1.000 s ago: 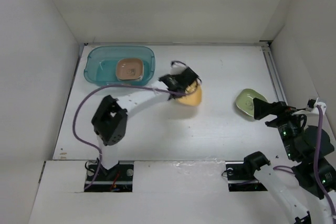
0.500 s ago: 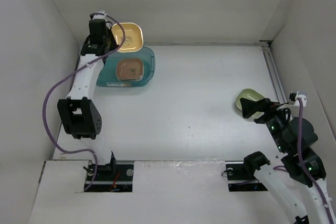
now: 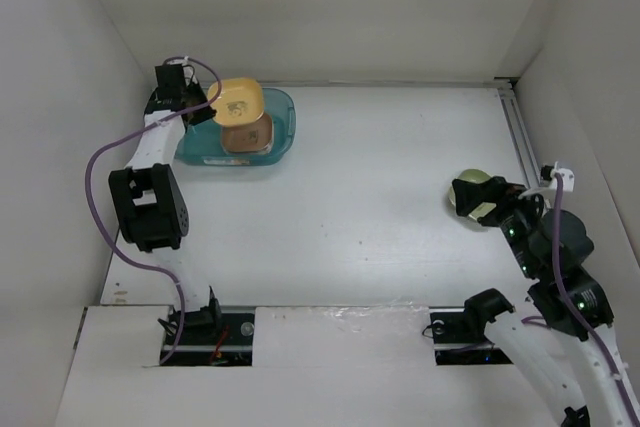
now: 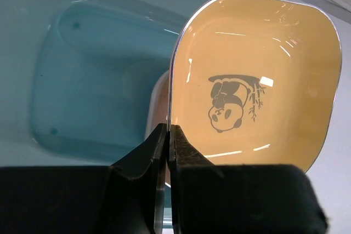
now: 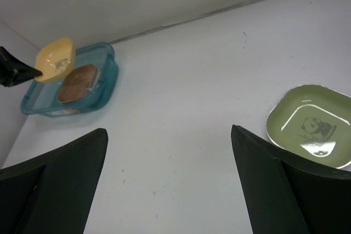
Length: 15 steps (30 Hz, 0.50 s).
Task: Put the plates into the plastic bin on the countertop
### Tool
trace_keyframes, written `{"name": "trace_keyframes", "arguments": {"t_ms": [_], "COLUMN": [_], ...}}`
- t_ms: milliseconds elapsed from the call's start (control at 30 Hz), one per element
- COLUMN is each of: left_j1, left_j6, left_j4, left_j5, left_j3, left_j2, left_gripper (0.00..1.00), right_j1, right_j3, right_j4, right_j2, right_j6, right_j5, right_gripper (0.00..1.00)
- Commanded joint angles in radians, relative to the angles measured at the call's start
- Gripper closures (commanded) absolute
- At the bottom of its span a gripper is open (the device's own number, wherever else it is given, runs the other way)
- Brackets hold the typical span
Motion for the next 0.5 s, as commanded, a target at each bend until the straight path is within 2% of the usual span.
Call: {"name": "trace_keyframes", "arguments": {"t_ms": [0, 33, 67, 133, 167, 267, 367, 433, 467], "left_j1": [-0.001, -0.001, -0.001, -0.012, -0.012, -0.024, -0.035, -0.046, -0.058], "left_j6": [-0.024, -0.025, -0.025, -0.025, -0.025, -0.025, -0.034, -0.044, -0.044], "left_j4": [0.049, 0.040, 0.029, 0.029, 0.038, 0.050, 0.023, 0.011, -0.005], "left_j5": [0.042, 0.033, 0.033, 0.022, 0.022, -0.019, -0.040, -0.005, 0.008], "left_j3": [0.012, 0.012, 0.012, 0.012, -0.018, -0.037, -0.028, -0.028, -0.019], "left_j2": [-0.016, -0.016, -0.016, -0.029, -0.043, -0.094, -0.141, -0.172, -0.205], "left_gripper": [1.00, 0.96, 0.86, 0.54, 0.30, 0.00, 0.00, 0.00, 0.00], "right_j1": [-0.005, -0.005, -0.005, -0.005, -0.005, -0.015, -0.073, -0.191, -0.291], "right_j3": [-0.001, -0.001, -0.001, -0.001, -0.001, -0.001, 0.009, 0.009, -0.001], "right_j4": [0.057, 0.057, 0.047, 0.047, 0.047, 0.070, 0.070, 0.097, 0.111], "right_j2": [0.082, 0.102, 0.140, 0.172, 0.186, 0.231, 0.298, 0.371, 0.399], "right_j6": [0.016, 0.027, 0.039, 0.078, 0.092, 0.139, 0.204, 0.216, 0.216], "right_j5": [0.070, 0.108, 0.127, 0.165, 0.177, 0.229, 0.320, 0.300, 0.255], "right_gripper": [0.00, 0.00, 0.00, 0.00, 0.00, 0.00, 0.00, 0.00, 0.00]}}
